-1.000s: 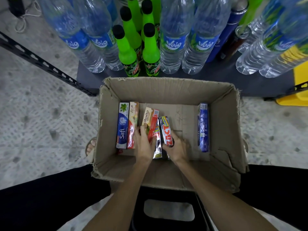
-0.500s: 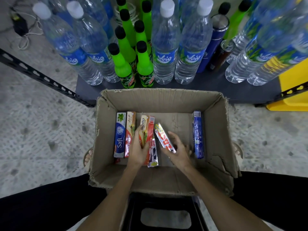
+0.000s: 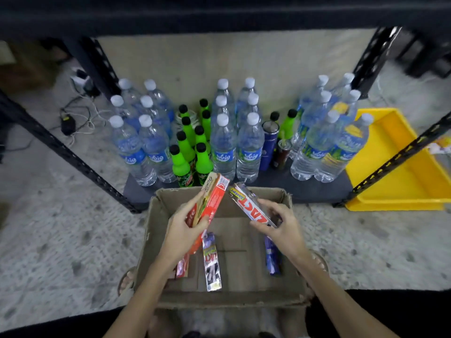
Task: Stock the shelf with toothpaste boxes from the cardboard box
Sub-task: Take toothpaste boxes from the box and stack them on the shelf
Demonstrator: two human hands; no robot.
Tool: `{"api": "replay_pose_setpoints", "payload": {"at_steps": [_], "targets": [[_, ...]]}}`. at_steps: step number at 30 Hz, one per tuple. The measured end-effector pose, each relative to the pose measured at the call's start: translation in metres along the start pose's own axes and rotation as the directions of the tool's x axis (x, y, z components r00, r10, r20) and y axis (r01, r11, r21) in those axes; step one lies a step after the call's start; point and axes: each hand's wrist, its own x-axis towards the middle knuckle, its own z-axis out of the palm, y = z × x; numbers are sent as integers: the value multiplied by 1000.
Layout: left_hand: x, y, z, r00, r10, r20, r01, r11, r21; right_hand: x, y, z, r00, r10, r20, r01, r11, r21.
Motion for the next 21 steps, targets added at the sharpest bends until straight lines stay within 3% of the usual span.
{"api": "replay_pose_setpoints", "payload": {"at_steps": [6, 14, 21], "targets": [[21, 107, -60, 960, 260, 103, -274, 950, 149, 13, -102, -92, 962, -265, -57, 258, 960, -104], [45, 261, -127, 830, 543, 128, -556, 787, 267, 27, -232, -200, 861, -503, -68, 486, 856, -174], [56, 363, -158, 761, 630, 153, -636, 679, 367, 36, -315, -258, 798, -602, -25, 567, 764, -308]]}}
